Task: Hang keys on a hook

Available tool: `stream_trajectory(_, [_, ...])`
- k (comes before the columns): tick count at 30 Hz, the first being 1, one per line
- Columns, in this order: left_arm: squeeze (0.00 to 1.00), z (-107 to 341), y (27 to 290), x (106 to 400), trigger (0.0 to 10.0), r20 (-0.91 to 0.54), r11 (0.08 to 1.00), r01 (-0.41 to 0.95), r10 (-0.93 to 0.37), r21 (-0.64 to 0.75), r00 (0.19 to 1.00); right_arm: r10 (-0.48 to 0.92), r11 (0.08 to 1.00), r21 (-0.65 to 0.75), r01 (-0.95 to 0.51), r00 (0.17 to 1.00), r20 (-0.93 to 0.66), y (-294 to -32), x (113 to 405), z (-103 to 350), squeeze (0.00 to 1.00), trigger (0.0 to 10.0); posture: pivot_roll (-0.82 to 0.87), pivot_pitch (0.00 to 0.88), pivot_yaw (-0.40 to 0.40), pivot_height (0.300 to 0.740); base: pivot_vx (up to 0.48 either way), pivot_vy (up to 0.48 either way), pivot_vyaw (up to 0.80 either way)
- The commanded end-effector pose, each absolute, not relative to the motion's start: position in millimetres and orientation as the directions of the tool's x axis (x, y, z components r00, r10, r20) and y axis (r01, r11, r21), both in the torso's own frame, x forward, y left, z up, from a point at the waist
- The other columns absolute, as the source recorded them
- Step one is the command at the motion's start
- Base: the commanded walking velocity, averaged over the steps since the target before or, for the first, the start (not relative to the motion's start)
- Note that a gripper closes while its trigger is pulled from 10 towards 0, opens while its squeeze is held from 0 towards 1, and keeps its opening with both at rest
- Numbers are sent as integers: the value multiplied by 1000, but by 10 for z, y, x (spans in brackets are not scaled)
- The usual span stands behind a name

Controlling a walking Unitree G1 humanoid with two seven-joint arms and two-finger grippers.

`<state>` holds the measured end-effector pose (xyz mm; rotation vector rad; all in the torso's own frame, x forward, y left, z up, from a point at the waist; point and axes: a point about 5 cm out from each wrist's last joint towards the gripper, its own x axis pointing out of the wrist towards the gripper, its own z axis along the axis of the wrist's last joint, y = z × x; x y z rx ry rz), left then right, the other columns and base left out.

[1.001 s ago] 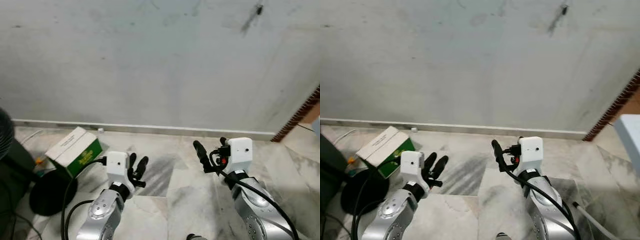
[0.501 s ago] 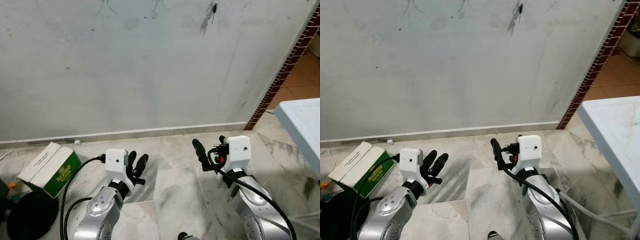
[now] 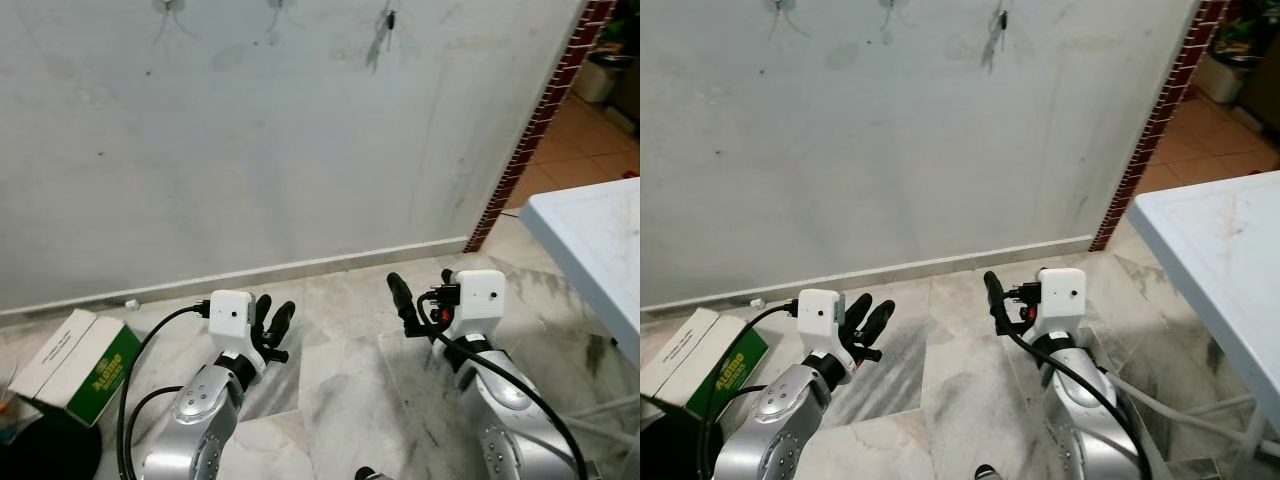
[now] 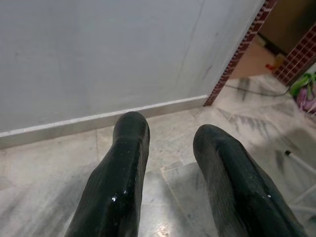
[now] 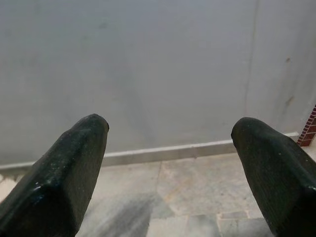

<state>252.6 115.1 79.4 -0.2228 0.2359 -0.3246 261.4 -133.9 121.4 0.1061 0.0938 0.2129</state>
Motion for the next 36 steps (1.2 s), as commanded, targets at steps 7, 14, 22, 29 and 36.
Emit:
stream_trajectory(7, [0,800,1120,2568,10000,-193,924,294,-344,-245,919,186,978,113,-176,979,-85,-1399,2631,1205,0,10000,-119,90,93,740,0,0,-788])
stream_trajectory(14, [0,793,1115,2582,10000,-195,924,295,-344,-242,918,184,978,113,-174,979,-84,-1393,2631,1205,0,10000,-120,89,94,740,0,0,-788])
stream_trajectory(22, [0,779,1105,2590,10000,-202,924,295,-345,-242,916,182,979,109,-173,980,-84,-1399,2631,1202,0,10000,-123,89,94,740,0,0,-788])
stream_trajectory(29, [0,775,1102,2590,10000,-204,922,299,-350,-244,914,176,981,101,-168,981,-82,-1438,2644,1211,0,10000,-126,91,93,740,0,0,-788])
stream_trajectory(36, [0,786,1106,2616,10000,-201,925,291,-342,-245,918,178,981,98,-170,981,-80,-1437,2657,1220,0,10000,-123,97,86,740,0,0,-788])
